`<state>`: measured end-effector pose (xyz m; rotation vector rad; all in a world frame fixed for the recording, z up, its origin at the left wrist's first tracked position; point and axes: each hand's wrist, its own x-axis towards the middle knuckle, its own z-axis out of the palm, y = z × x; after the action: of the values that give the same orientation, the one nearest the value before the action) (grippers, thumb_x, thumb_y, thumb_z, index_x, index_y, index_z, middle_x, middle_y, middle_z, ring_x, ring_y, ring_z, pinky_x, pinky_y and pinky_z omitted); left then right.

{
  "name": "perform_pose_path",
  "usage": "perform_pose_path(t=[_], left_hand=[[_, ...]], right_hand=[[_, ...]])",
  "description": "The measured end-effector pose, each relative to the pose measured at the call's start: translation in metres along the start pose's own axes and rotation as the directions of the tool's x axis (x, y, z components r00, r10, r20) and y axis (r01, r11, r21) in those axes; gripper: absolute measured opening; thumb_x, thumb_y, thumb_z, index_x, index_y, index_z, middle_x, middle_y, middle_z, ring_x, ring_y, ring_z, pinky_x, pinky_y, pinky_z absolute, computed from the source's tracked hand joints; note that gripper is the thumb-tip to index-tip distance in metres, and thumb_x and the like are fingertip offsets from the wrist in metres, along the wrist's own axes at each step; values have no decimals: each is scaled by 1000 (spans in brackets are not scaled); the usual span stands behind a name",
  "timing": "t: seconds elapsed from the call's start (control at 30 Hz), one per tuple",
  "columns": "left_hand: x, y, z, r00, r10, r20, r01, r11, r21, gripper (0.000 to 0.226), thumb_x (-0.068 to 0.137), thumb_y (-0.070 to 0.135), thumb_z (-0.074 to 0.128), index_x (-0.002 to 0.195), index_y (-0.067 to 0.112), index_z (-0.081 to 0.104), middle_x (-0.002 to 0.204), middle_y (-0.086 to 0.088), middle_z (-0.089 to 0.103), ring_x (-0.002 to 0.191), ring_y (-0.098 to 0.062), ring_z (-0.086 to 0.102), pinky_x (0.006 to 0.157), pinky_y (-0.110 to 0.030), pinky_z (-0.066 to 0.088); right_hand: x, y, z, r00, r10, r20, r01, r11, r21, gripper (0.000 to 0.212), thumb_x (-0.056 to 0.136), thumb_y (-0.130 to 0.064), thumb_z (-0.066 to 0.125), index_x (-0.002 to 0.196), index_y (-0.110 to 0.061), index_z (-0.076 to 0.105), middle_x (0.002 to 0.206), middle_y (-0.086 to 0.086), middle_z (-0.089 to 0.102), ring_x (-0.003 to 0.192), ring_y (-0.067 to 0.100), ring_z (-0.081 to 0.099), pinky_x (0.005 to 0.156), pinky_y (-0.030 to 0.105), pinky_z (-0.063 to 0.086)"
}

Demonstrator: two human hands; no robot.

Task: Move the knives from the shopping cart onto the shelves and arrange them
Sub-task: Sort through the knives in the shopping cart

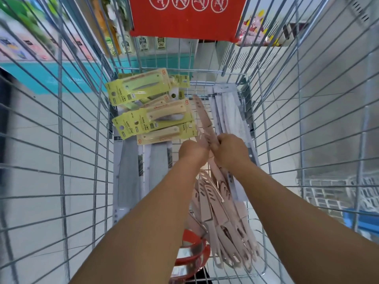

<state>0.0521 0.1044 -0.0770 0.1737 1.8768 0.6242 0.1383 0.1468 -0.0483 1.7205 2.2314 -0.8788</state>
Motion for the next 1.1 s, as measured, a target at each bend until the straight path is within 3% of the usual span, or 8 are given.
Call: perform_pose_path(t=[0.07,0.23,0.4,0.6,0.83,0.9,1.0,1.1], left_hand=[[2,-1,4,1000,-4,-4,4,999,-53,51,91,46,50,108,-1,63,102,-18,68,92,-32,66,78,-34,56],[-8,1,2,1000,21,13,-19,991,-133,37,90,38,55,85,4,69,78,-12,70,71,-26,67,70,-34,56],[-18,3,3,989,133,59,-121,976,-182,20,90,18,54,85,8,70,91,-15,72,86,-33,69,81,-53,56],[-43,11,-18,964,210,-164,-252,917,-309,8,87,8,56,91,10,62,81,-5,61,69,-18,52,61,-27,45],[-76,20,-41,919,227,-324,-353,840,-412,6,86,11,56,83,13,51,75,0,53,64,-14,46,53,-21,42],[-86,12,-44,937,208,-282,-309,871,-382,4,83,14,55,82,14,52,76,-2,54,66,-18,48,58,-26,42],[-108,-16,-36,978,153,-143,-187,944,-271,14,81,27,50,73,16,55,71,-7,58,67,-27,54,59,-31,40],[-121,-58,-10,998,45,-53,-50,994,-92,38,91,35,38,87,10,67,93,-18,69,82,-32,67,62,-30,52]], right_hand=[[-3,0,-4,999,11,-30,-9,998,66,29,95,-24,50,67,-17,47,65,-2,49,64,18,49,46,24,27],[-10,3,-9,995,43,-85,-30,988,151,29,95,-27,51,70,-13,52,63,0,50,62,20,48,47,26,30],[-19,7,-12,986,67,-154,-29,971,236,23,97,-25,47,77,-14,46,63,-4,45,56,9,41,47,28,25],[-29,2,-20,964,38,-263,62,931,361,19,98,-19,44,79,-13,43,63,-5,41,55,11,39,48,27,27],[-53,-28,-51,905,-44,-423,253,856,452,22,98,-21,45,77,-18,42,61,-7,40,53,9,35,51,30,27],[-65,-29,-60,924,-61,-378,230,878,419,29,99,-23,45,70,-23,37,62,-7,40,54,10,36,49,30,27],[-87,-17,-60,987,-53,-152,86,972,219,23,99,-24,44,77,-16,44,65,-2,45,61,17,46,51,29,30],[-112,2,-43,993,62,99,-65,998,28,17,97,-17,45,81,-12,49,83,7,55,85,29,57,65,28,39]])
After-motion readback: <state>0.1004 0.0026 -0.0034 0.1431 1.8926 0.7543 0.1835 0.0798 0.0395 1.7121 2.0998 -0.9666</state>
